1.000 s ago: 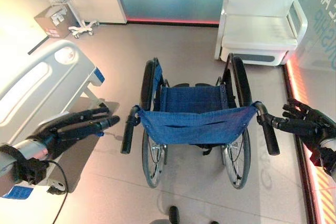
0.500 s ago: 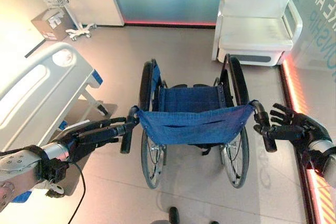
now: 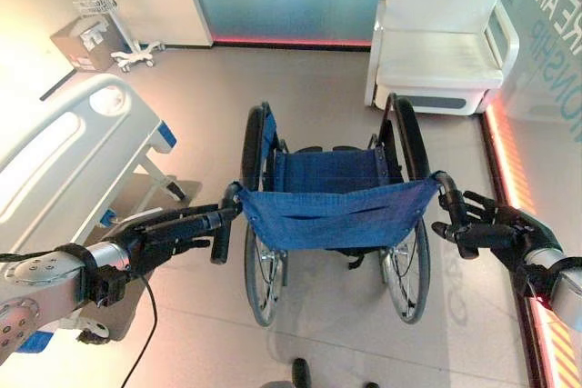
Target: Push the wheelchair next to the bed
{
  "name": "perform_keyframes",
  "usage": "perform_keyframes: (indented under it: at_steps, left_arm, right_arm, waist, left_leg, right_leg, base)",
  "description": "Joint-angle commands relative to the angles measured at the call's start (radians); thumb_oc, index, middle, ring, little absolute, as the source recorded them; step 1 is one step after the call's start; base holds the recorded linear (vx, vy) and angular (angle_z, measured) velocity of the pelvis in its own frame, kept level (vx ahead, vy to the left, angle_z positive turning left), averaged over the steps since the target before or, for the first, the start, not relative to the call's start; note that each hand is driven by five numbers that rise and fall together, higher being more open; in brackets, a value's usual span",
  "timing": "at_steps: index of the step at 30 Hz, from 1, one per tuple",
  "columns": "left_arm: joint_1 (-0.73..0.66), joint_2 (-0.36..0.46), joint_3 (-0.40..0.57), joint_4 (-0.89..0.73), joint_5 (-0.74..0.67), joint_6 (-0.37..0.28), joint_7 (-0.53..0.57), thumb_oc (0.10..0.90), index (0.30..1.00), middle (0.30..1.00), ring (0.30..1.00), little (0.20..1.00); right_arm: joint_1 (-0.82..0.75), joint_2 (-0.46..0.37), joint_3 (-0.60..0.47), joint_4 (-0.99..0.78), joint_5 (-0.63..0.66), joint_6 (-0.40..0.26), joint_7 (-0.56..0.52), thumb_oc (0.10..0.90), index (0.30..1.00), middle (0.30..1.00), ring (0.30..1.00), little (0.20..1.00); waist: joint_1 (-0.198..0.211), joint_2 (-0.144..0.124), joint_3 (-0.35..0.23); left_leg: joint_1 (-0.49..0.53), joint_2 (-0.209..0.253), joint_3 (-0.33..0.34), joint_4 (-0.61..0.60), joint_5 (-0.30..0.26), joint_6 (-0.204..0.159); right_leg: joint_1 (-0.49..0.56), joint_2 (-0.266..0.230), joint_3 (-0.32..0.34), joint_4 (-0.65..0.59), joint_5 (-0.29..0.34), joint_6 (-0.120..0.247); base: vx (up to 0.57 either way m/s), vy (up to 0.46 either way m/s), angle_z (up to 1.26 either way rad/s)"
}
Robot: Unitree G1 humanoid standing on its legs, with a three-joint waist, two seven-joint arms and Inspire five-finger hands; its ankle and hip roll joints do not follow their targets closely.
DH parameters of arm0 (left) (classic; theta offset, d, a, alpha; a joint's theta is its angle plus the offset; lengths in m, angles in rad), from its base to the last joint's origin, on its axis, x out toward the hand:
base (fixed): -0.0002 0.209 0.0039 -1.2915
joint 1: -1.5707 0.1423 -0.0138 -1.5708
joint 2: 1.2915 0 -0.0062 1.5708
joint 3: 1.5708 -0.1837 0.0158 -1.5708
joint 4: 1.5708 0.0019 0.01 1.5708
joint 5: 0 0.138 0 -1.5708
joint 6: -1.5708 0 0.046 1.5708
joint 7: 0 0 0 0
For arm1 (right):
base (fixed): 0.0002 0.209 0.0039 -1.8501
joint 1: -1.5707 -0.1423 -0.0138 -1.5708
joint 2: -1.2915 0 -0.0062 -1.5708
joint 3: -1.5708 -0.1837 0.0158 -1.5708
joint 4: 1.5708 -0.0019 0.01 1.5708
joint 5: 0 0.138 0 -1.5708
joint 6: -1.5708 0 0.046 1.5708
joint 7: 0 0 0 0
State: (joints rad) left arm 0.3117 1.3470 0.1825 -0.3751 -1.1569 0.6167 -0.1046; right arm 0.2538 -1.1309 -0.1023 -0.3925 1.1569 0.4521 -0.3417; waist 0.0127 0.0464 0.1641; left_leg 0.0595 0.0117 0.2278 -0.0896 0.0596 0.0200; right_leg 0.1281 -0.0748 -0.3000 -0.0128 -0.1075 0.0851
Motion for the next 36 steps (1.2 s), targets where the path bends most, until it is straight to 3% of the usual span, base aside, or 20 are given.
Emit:
perform_keyframes:
  at_steps: [1,12,20,21,22,23,30,32,33,36]
  left_arm:
    - [-0.107,0.041,-0.006,-0.03,-0.097,-0.028,-0.022,0.8,0.9,0.9,0.9,0.9]
    - [-0.287,0.051,-0.172,0.024,-0.117,0.013,-0.001,0.8,0.9,0.9,0.9,0.9]
    - [-0.4,0.047,-0.245,0.08,-0.141,-0.018,0.083,0.8,0.9,0.9,0.9,0.9]
    - [-0.418,0.043,-0.253,0.093,-0.142,-0.023,0.091,0.8,0.9,0.9,0.9,0.9]
    - [-0.428,0.033,-0.255,0.108,-0.133,-0.038,0.102,0.8,0.9,0.9,0.9,0.9]
    - [-0.432,0.032,-0.256,0.111,-0.133,-0.041,0.105,0.8,0.9,0.9,0.9,0.9]
    - [-0.467,-0.003,-0.267,0.135,-0.163,-0.08,0.138,0.8,0.9,0.9,0.9,0.9]
    - [-0.479,-0.019,-0.278,0.131,-0.177,-0.086,0.152,0.547,0.521,0.521,0.521,0.521]
    - [-0.483,-0.028,-0.286,0.129,-0.177,-0.093,0.162,0.4,0.3,0.3,0.3,0.3]
    - [-0.486,-0.042,-0.291,0.124,-0.17,-0.119,0.169,0.4,0.3,0.3,0.3,0.3]
  right_arm:
    - [-0.149,-0.107,0.023,0.013,-0.007,-0.059,-0.008,0.8,0.9,0.9,0.9,0.9]
    - [-0.299,-0.117,0.161,0.114,-0.031,0.01,0.014,0.8,0.9,0.9,0.9,0.9]
    - [-0.405,-0.108,0.253,0.216,-0.06,0.048,0.035,0.8,0.9,0.9,0.9,0.9]
    - [-0.421,-0.112,0.261,0.224,-0.06,0.061,0.039,0.729,0.794,0.794,0.794,0.794]
    - [-0.436,-0.111,0.269,0.241,-0.071,0.075,0.052,0.729,0.794,0.794,0.794,0.794]
    - [-0.441,-0.112,0.273,0.245,-0.071,0.08,0.056,0.4,0.3,0.3,0.3,0.3]
    - [-0.475,-0.089,0.305,0.272,-0.105,0.099,0.089,0.4,0.3,0.3,0.3,0.3]
    - [-0.49,-0.081,0.32,0.276,-0.115,0.103,0.091,0.4,0.3,0.3,0.3,0.3]
    - [-0.497,-0.078,0.328,0.274,-0.118,0.107,0.089,0.4,0.3,0.3,0.3,0.3]
    - [-0.502,-0.077,0.336,0.267,-0.121,0.114,0.086,0.4,0.3,0.3,0.3,0.3]
  waist:
    - [-0.034,-0.006,-0.008]
    - [-0.026,-0.002,-0.002]
    - [-0.019,-0.003,0.004]
    - [-0.018,-0.003,0.008]
    - [-0.016,-0.004,0.015]
    - [-0.016,-0.004,0.017]
    - [-0.013,-0.008,0.036]
    - [-0.011,-0.01,0.037]
    - [-0.011,-0.011,0.037]
    - [-0.01,-0.013,0.037]
  left_leg:
    - [0.035,0.071,0.052,0.002,-0.056,-0.095]
    - [0.04,0.067,0.045,0.002,-0.054,-0.094]
    - [0.033,0.063,0.033,0.002,-0.052,-0.093]
    - [0.03,0.062,0.03,0.002,-0.051,-0.093]
    - [0.025,0.062,0.024,0.002,-0.05,-0.093]
    - [0.024,0.062,0.023,0.002,-0.049,-0.093]
    - [0.013,0.057,0.0,0.002,-0.046,-0.09]
    - [0.013,0.056,-0.002,0.002,-0.046,-0.09]
    - [0.013,0.057,-0.002,0.002,-0.046,-0.091]
    - [0.012,0.057,-0.002,0.002,-0.044,-0.092]
  right_leg:
    - [-0.038,-0.039,0.003,-0.074,0.124,0.068]
    - [-0.029,-0.041,0.002,-0.074,0.126,0.068]
    - [-0.031,-0.042,0.004,-0.074,0.126,0.066]
    - [-0.033,-0.042,0.006,-0.074,0.127,0.066]
    - [-0.037,-0.042,0.009,-0.074,0.127,0.064]
    - [-0.038,-0.042,0.009,-0.074,0.127,0.064]
    - [-0.043,-0.04,0.017,-0.074,0.129,0.058]
    - [-0.044,-0.039,0.016,-0.074,0.13,0.057]
    - [-0.044,-0.039,0.014,-0.074,0.13,0.057]
    - [-0.044,-0.038,0.014,-0.074,0.129,0.055]
  base:
    - [0.04,0.002,-0.04]
    - [0.05,0.001,-0.02]
    - [0.05,-0.003,0.0]
    - [0.0,0.0,0.0]
    - [0.0,0.0,0.0]
    - [0.0,0.0,0.0]
    - [0.01,-0.004,-0.02]
    - [0.0,0.0,0.0]
    - [0.0,0.0,0.0]
    - [0.0,0.0,0.0]
